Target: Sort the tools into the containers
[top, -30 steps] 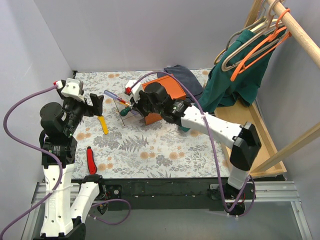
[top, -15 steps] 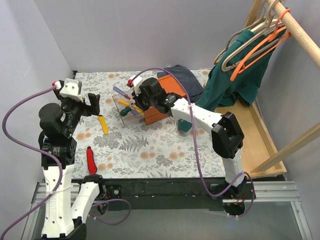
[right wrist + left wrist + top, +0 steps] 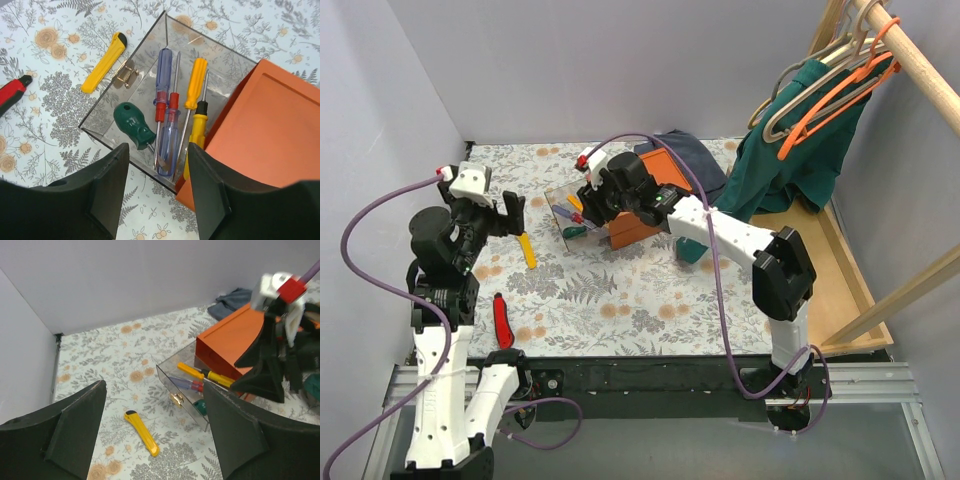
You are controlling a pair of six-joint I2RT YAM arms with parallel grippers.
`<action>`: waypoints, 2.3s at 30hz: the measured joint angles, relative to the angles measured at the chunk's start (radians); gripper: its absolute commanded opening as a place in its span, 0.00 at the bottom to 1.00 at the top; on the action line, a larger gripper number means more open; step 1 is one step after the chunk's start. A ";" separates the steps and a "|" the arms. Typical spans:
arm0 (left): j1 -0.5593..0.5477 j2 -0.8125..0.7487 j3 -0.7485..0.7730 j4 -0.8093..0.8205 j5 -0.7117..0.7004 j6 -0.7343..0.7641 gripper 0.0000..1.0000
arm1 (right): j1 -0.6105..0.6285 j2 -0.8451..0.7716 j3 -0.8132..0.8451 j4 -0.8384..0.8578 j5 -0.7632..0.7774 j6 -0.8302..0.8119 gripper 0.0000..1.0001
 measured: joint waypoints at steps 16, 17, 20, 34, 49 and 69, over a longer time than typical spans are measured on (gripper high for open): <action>0.000 0.201 -0.301 0.206 0.081 -0.116 0.00 | -0.220 -0.146 -0.104 0.039 -0.026 -0.147 0.01; 0.000 0.221 -0.307 0.227 0.088 -0.118 0.00 | -0.227 -0.145 -0.108 0.034 -0.040 -0.156 0.01; 0.000 0.287 -0.319 0.289 0.122 -0.142 0.00 | -0.251 -0.137 -0.102 0.007 -0.091 -0.177 0.01; 0.002 0.494 -0.300 0.377 0.234 -0.093 0.00 | -0.311 0.012 -0.049 -0.007 -0.213 -0.134 0.01; 0.011 0.694 -0.191 0.474 0.370 -0.135 0.00 | -0.307 0.037 -0.042 0.021 -0.255 -0.046 0.01; -0.081 0.818 -0.175 0.708 0.410 -0.246 0.00 | -0.308 -0.013 -0.153 0.115 -0.266 -0.027 0.01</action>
